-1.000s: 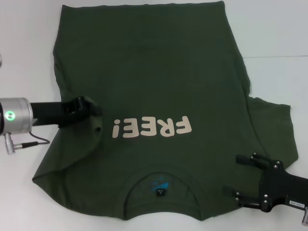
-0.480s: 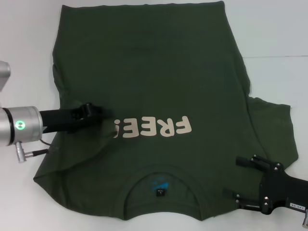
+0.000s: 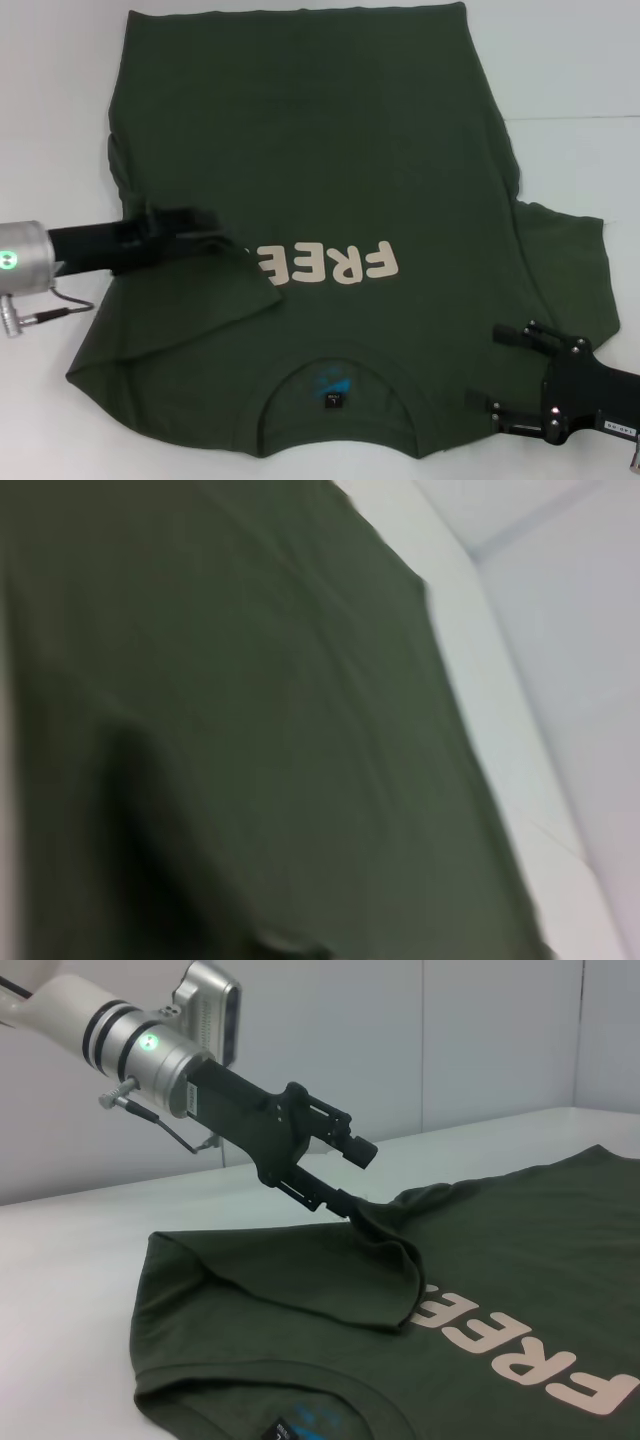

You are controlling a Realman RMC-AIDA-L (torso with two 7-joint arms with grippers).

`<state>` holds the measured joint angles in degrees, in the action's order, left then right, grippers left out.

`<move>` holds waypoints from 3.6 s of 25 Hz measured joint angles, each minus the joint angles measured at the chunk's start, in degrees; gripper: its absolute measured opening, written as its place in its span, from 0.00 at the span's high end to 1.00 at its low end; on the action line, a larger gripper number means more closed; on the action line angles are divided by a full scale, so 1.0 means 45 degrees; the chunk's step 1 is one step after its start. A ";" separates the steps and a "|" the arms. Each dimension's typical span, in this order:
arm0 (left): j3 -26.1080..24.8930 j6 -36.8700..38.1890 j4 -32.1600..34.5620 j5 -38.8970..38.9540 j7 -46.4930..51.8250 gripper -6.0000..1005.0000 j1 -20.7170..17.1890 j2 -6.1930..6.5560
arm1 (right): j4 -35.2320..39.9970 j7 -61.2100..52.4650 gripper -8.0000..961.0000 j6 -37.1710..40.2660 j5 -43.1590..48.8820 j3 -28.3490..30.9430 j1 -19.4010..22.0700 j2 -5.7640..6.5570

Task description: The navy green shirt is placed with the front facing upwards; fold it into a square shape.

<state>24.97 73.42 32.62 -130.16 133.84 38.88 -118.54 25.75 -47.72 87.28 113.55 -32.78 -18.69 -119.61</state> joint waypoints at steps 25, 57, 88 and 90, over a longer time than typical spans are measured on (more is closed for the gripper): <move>0.0362 -0.2982 -0.0062 0.1811 -0.0225 0.04 0.0345 -0.0974 | 0.0040 -0.0013 0.03 -0.0055 -0.0060 0.0020 -0.0006 0.0000; 0.0182 0.7022 0.2799 -0.0907 -0.4918 0.05 -0.2575 0.0586 | 0.6826 -1.4584 0.06 0.2586 0.2112 0.0280 -0.1043 0.0874; -0.0594 0.7581 0.4699 0.0036 -1.3126 0.07 -0.3034 -0.0502 | 0.5332 -2.4416 0.17 0.2582 0.8043 0.0960 -0.3341 0.2068; -0.0603 0.7592 0.4684 0.0039 -1.3200 0.07 -0.3068 -0.0493 | 0.5160 -2.4473 0.17 0.2217 0.8128 0.0976 -0.3416 0.2081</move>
<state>22.26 107.58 53.70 -129.99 74.44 25.08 -120.76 48.97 -157.85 97.25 150.13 -28.39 -34.07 -110.25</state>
